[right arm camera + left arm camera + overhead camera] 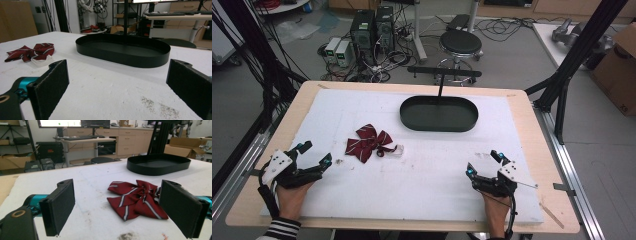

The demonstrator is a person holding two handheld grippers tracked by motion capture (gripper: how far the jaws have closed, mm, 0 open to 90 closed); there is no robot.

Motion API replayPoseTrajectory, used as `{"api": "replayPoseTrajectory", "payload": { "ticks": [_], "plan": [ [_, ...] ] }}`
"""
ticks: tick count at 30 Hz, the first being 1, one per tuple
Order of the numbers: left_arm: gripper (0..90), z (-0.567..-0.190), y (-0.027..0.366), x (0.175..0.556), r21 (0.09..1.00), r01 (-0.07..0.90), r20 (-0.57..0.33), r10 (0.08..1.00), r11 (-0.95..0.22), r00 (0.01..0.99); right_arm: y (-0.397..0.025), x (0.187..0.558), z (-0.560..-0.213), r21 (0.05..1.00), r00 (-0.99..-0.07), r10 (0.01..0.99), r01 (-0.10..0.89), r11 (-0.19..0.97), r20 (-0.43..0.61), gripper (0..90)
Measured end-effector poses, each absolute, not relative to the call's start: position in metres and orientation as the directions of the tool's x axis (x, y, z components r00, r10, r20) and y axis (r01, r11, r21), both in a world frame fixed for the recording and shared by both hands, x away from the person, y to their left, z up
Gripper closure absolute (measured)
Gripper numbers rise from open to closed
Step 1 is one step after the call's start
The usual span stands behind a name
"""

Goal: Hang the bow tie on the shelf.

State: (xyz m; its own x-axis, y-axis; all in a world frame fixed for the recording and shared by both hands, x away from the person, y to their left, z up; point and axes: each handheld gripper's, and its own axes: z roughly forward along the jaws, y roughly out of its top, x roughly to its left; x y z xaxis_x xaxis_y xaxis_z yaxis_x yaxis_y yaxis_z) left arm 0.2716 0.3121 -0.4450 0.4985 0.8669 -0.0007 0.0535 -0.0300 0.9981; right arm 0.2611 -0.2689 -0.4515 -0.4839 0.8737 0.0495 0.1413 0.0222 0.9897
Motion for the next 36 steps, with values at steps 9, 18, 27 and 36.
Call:
{"api": "replayPoseTrajectory", "payload": {
  "ticks": [9,18,27,36],
  "plan": [
    [14.1,-0.424,0.288,0.274,0.995,0.041,0.049,0.811,-0.09,0.584,-0.269,0.261,-0.451,0.99,-0.483,0.874,0.14,0.023,0.048,3.4],
    [14.7,-0.394,0.258,0.286,0.981,0.048,0.106,0.727,-0.187,0.678,-0.269,0.261,-0.452,0.99,-0.483,0.874,0.141,0.022,0.049,3.4],
    [15.8,-0.374,0.224,0.3,0.961,0.078,0.124,0.665,-0.265,0.736,-0.27,0.261,-0.452,0.991,-0.484,0.874,0.13,0.025,0.041,3.4],
    [15.8,-0.368,0.19,0.317,0.926,0.133,0.122,0.613,-0.354,0.781,-0.27,0.261,-0.452,0.991,-0.482,0.875,0.132,0.02,0.047,3.4]
  ]
}}
